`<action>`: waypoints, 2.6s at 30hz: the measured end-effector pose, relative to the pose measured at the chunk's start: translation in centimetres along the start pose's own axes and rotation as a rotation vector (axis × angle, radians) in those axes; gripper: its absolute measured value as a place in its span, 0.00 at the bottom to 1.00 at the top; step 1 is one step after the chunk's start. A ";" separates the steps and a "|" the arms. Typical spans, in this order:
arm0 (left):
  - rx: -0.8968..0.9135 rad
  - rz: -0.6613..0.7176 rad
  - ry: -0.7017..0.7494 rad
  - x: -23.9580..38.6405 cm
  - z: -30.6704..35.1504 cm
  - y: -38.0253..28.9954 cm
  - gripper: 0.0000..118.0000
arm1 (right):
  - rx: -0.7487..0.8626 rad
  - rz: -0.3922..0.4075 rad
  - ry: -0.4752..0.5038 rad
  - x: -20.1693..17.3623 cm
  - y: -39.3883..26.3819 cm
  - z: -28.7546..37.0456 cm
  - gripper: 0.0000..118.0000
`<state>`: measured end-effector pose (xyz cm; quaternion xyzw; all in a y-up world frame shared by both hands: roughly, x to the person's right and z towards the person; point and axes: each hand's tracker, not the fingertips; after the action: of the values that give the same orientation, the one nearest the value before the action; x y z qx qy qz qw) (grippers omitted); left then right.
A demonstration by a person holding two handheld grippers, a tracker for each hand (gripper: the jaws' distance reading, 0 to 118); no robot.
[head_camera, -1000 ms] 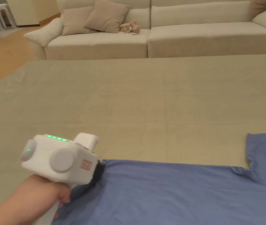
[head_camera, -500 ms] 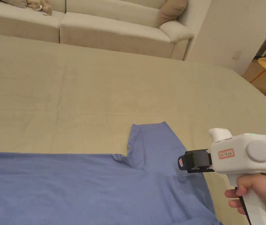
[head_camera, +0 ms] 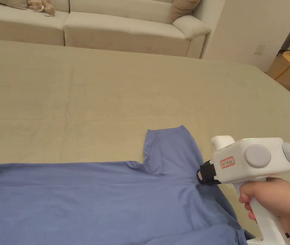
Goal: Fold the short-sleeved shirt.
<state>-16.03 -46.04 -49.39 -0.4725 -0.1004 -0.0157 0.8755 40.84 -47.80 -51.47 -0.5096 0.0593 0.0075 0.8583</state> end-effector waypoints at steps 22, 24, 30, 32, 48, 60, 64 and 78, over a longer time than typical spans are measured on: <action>0.314 0.122 -0.036 -2.4 13.6 2.4 0.04 | 0.453 -0.003 0.015 0.0 1.2 18.1 0.03; 0.304 0.096 -0.034 -2.0 14.2 1.5 0.04 | 0.444 0.016 0.023 0.0 0.2 18.7 0.03; 0.225 0.068 -0.067 -2.1 14.7 -4.8 0.04 | 0.373 0.022 0.095 0.5 -6.9 19.9 0.03; 0.204 0.065 -0.076 -2.2 15.0 -7.5 0.04 | 0.351 0.029 0.096 0.6 -9.9 20.2 0.03; 0.059 0.248 -0.210 -4.7 8.8 -23.3 0.04 | 0.160 -0.023 0.024 0.8 -25.1 10.6 0.03; 0.311 0.277 -0.369 -1.7 17.2 -22.6 0.84 | 0.392 -0.042 -0.136 -0.5 -24.6 18.0 0.87; 0.289 0.247 -0.503 -3.0 20.8 -22.4 0.83 | 0.531 0.026 -0.108 -3.3 -24.4 23.1 0.77; 0.242 0.302 -0.615 -7.4 18.0 -23.8 0.00 | 0.693 0.143 0.106 -19.3 -24.2 27.9 0.00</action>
<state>-29.08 -44.79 -21.58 -0.3576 -0.2892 0.2683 0.8464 26.08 -34.08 -15.03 -0.1825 0.1384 0.0203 0.9732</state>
